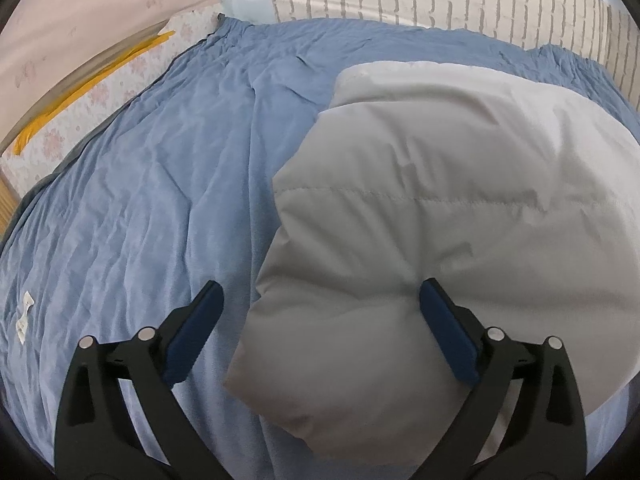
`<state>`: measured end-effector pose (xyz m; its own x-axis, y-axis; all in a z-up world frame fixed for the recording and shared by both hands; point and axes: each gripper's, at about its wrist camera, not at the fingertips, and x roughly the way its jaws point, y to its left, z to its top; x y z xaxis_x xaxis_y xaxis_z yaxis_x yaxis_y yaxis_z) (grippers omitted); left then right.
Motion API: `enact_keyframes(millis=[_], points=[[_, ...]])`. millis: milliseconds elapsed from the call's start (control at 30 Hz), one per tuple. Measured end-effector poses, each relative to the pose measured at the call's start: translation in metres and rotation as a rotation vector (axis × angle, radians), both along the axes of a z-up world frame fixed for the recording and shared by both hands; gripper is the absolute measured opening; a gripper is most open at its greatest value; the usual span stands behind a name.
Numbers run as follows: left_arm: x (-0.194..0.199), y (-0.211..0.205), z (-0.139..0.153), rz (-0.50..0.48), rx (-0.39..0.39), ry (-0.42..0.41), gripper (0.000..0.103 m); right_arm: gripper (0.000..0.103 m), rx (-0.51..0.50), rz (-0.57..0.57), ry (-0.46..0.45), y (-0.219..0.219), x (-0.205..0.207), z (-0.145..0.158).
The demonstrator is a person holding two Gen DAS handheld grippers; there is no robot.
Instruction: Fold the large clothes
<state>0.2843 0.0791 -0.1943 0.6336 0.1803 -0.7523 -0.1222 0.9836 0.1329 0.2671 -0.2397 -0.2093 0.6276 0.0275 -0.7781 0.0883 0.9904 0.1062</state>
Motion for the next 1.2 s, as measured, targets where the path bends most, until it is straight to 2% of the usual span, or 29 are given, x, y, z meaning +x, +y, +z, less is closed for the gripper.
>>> enact_keyframes(millis=[33,100,167,333,467,533,600,633,667,733,767,867,933,967,1100,1200], points=[[0.000,0.001,0.000,0.001,-0.004,0.001,0.100,0.051,-0.010,0.006,0.002,0.003,0.001,0.000],[-0.001,0.003,0.000,-0.003,-0.016,0.011,0.100,0.051,-0.055,0.022,0.008,0.010,0.002,0.000],[-0.005,0.004,0.005,-0.008,-0.004,0.016,0.100,0.055,-0.080,0.022,0.016,0.012,0.004,-0.002],[-0.008,0.003,0.008,-0.020,0.030,0.019,0.100,0.083,-0.133,-0.043,0.017,0.007,0.005,-0.005],[-0.009,0.004,0.009,-0.020,0.034,0.020,0.100,0.094,-0.073,-0.083,0.028,-0.005,0.013,-0.009],[-0.011,0.006,0.009,-0.017,0.033,0.020,0.100,0.101,-0.003,-0.100,0.026,-0.014,0.020,-0.016],[-0.012,0.008,0.009,-0.017,0.032,0.025,0.100,0.102,0.104,-0.111,0.034,-0.022,0.026,-0.022],[-0.013,0.009,0.009,-0.017,0.030,0.026,0.100,0.098,0.124,-0.106,0.026,-0.021,0.028,-0.021],[-0.013,0.011,0.009,-0.018,0.023,0.031,0.100,0.094,0.116,-0.091,0.016,-0.018,0.028,-0.018],[-0.013,0.014,0.008,-0.022,0.001,0.038,0.100,0.074,0.070,-0.059,0.001,-0.007,0.028,-0.011],[-0.016,0.023,0.009,-0.024,-0.014,0.043,0.100,0.072,0.020,-0.050,-0.010,0.001,0.028,-0.007],[-0.016,0.033,0.004,-0.046,-0.086,0.059,0.100,0.071,0.004,-0.059,-0.011,0.003,0.029,-0.006],[-0.013,0.037,-0.004,-0.081,-0.161,0.089,0.100,0.072,0.006,-0.057,-0.012,0.004,0.027,-0.006],[-0.012,0.036,-0.009,-0.098,-0.176,0.107,0.100,0.072,0.007,-0.058,-0.013,0.004,0.027,-0.005],[-0.018,0.026,-0.017,-0.216,-0.148,0.168,0.100,0.074,-0.009,-0.061,-0.013,0.009,0.026,-0.003],[-0.016,0.035,-0.032,-0.228,-0.236,0.242,0.100,0.075,-0.017,-0.059,-0.017,0.008,0.019,-0.008]])
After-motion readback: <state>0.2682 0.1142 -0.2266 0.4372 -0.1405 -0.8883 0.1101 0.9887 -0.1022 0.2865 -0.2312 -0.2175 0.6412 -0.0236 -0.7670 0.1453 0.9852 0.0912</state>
